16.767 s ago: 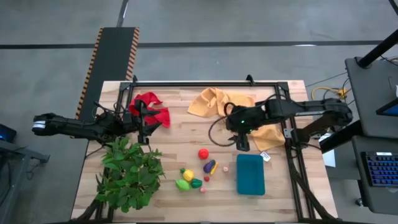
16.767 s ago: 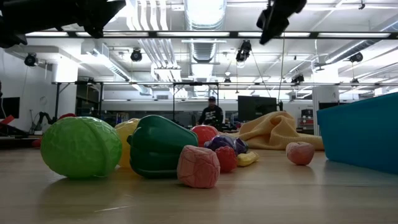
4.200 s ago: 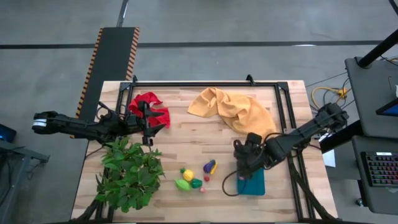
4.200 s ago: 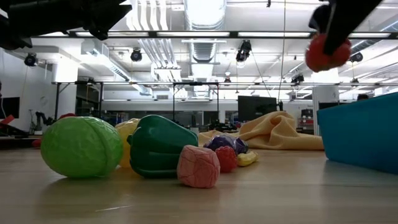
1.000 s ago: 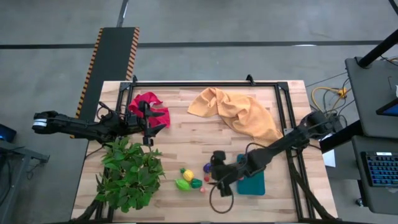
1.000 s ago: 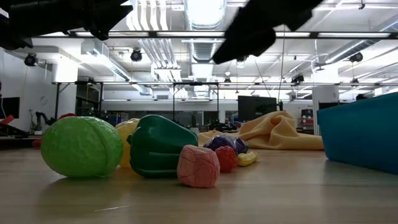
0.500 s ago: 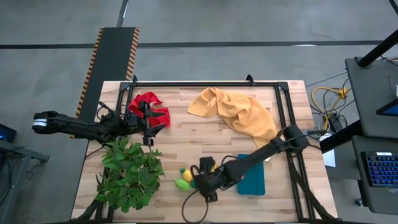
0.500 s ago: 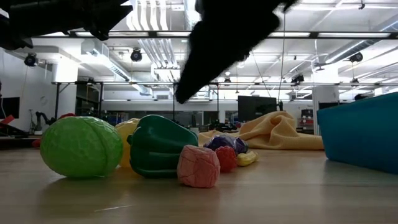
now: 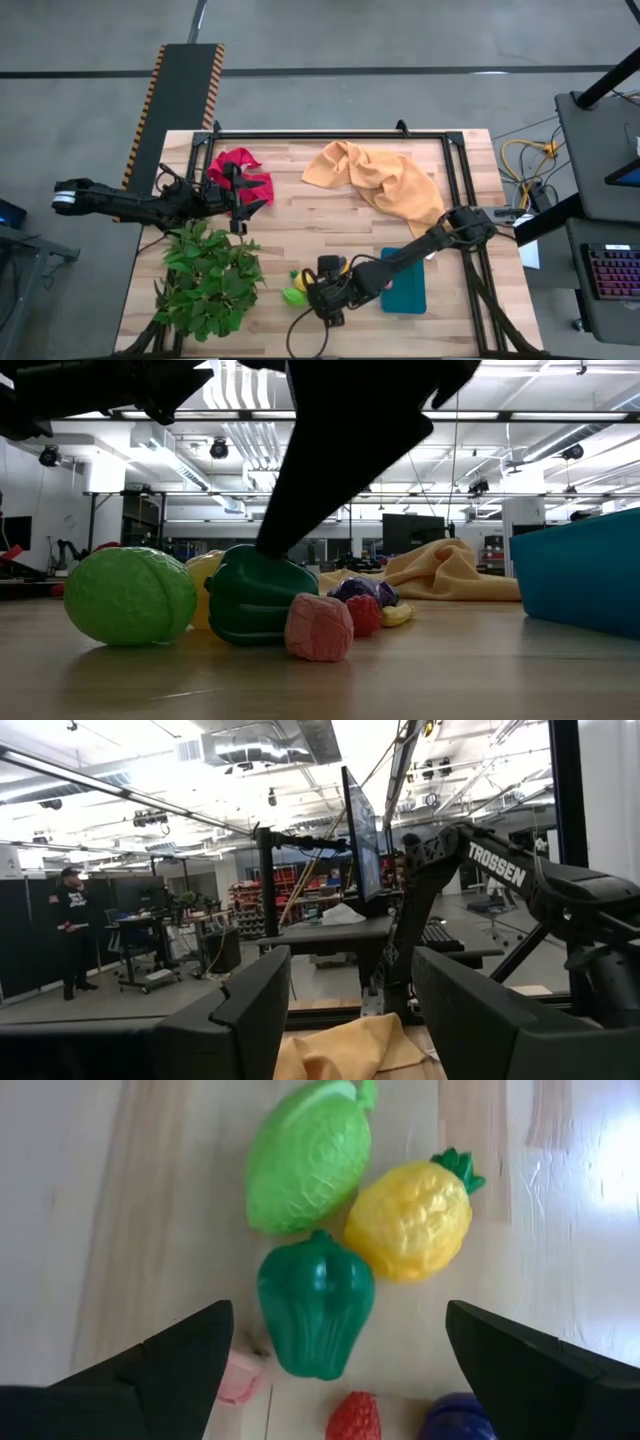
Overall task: Pick and placing Produce into tupperware
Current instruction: Put the green bell pepper into the blue bin
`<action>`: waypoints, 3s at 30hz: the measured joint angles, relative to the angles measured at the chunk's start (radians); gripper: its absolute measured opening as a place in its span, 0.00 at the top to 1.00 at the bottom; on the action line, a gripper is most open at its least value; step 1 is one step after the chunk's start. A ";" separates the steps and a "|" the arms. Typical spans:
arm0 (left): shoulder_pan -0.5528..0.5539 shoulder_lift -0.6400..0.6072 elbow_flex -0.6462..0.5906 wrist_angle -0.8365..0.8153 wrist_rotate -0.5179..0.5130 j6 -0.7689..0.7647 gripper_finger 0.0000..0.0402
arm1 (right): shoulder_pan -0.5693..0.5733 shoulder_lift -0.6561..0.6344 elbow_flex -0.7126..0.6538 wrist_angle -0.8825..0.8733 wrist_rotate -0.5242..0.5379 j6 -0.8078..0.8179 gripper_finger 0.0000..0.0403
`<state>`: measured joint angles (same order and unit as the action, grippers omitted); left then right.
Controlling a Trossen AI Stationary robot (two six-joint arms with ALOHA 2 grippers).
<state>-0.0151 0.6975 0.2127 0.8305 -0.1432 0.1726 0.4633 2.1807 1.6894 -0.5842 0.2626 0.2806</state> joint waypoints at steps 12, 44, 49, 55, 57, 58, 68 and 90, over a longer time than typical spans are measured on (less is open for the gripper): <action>0.000 0.000 0.000 0.000 0.000 0.000 0.51 | -0.008 0.000 -0.064 0.097 0.000 0.026 0.15; 0.000 0.000 0.000 -0.001 0.000 0.000 0.51 | -0.019 0.057 -0.097 0.173 -0.037 0.067 0.17; 0.000 0.000 0.000 0.000 0.000 0.000 0.51 | -0.019 0.055 -0.097 0.172 -0.037 0.067 0.19; 0.000 0.000 0.000 0.000 0.000 0.000 0.51 | -0.019 0.054 -0.097 0.170 -0.031 0.073 0.19; 0.000 0.000 0.000 0.000 0.000 0.000 0.51 | -0.019 0.053 -0.097 0.170 -0.030 0.084 0.19; 0.000 -0.001 0.000 0.000 0.000 0.000 0.51 | -0.019 0.053 -0.097 0.170 -0.028 0.086 0.19; 0.000 0.000 0.002 0.000 0.000 0.000 0.51 | -0.020 0.053 -0.097 0.169 -0.026 0.090 0.31; 0.000 0.000 0.000 0.000 0.000 0.000 0.51 | -0.019 -0.003 -0.096 0.105 -0.035 0.074 0.68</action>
<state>-0.0147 0.6971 0.2131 0.8307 -0.1432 0.1726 0.4442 2.1774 1.5936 -0.4793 0.2281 0.3544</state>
